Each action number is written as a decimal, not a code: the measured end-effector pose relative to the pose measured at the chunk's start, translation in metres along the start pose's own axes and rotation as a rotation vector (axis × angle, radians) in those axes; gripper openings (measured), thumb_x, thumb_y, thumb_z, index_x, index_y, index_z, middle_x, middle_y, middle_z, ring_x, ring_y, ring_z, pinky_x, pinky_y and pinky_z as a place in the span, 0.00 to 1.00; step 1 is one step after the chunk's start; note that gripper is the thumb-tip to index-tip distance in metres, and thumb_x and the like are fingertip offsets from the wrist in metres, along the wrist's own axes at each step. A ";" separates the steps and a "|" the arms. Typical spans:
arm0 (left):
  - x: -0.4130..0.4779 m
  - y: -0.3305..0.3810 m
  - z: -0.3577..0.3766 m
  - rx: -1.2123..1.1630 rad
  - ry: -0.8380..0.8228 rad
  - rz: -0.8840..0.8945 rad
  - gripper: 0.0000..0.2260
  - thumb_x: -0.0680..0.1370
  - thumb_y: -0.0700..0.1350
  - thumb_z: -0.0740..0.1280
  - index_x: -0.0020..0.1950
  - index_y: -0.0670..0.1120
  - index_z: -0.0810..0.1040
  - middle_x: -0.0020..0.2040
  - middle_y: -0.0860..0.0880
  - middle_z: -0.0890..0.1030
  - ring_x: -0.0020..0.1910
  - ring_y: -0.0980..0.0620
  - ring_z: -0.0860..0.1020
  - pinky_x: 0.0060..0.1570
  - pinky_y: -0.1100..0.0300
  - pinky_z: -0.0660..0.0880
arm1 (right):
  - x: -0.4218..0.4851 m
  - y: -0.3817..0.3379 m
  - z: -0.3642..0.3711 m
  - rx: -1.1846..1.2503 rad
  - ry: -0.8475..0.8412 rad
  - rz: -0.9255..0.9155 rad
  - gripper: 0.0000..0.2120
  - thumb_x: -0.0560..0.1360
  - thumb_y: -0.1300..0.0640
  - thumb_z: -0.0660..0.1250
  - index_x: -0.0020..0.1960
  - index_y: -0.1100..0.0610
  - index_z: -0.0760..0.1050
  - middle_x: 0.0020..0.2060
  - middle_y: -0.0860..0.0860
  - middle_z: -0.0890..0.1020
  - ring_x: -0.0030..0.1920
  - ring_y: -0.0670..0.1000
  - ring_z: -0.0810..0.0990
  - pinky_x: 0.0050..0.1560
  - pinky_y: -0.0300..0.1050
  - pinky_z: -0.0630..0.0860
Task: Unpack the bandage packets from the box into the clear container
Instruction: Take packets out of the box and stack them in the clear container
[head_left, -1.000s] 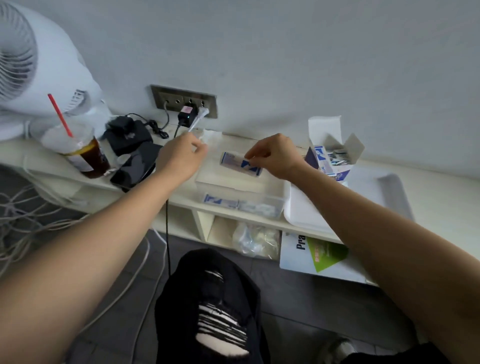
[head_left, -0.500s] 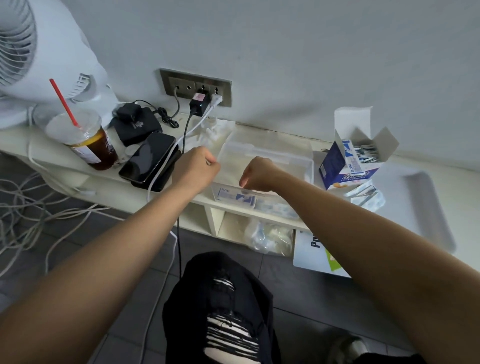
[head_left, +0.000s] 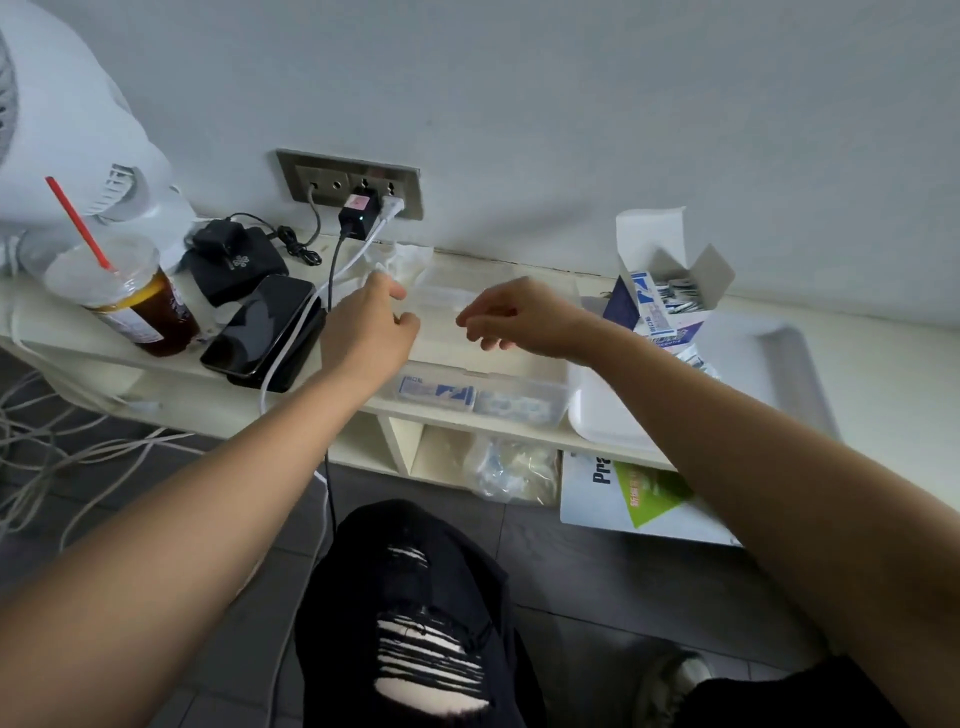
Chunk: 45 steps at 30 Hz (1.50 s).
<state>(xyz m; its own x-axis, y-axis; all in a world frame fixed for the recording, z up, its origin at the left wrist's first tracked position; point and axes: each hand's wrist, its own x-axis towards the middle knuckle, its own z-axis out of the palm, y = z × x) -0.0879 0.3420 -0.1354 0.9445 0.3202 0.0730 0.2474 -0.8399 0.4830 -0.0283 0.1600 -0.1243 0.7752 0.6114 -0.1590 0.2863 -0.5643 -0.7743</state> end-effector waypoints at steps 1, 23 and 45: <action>-0.001 0.010 0.002 -0.010 0.041 0.050 0.12 0.79 0.45 0.62 0.62 0.47 0.72 0.47 0.49 0.78 0.45 0.47 0.75 0.42 0.56 0.69 | -0.012 0.001 -0.010 0.048 0.049 -0.022 0.09 0.78 0.59 0.64 0.55 0.59 0.80 0.44 0.53 0.84 0.40 0.46 0.81 0.40 0.35 0.76; -0.048 0.169 0.150 0.101 -0.414 0.507 0.14 0.75 0.42 0.66 0.60 0.44 0.77 0.56 0.42 0.76 0.52 0.41 0.77 0.49 0.54 0.74 | -0.135 0.189 -0.072 -0.605 0.361 0.006 0.10 0.66 0.58 0.76 0.46 0.55 0.79 0.42 0.51 0.80 0.46 0.55 0.74 0.45 0.48 0.71; -0.051 0.182 0.173 -0.558 -0.629 0.240 0.04 0.73 0.38 0.72 0.39 0.44 0.79 0.34 0.45 0.79 0.33 0.50 0.75 0.31 0.60 0.71 | -0.164 0.192 -0.085 0.277 0.379 0.221 0.05 0.74 0.62 0.71 0.49 0.59 0.77 0.43 0.58 0.84 0.39 0.49 0.80 0.44 0.42 0.77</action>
<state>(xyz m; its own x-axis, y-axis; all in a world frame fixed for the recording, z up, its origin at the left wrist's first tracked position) -0.0535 0.0971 -0.2016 0.9422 -0.2773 -0.1883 0.0406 -0.4634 0.8852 -0.0525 -0.0959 -0.1951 0.9645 0.2217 -0.1437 -0.0272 -0.4578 -0.8886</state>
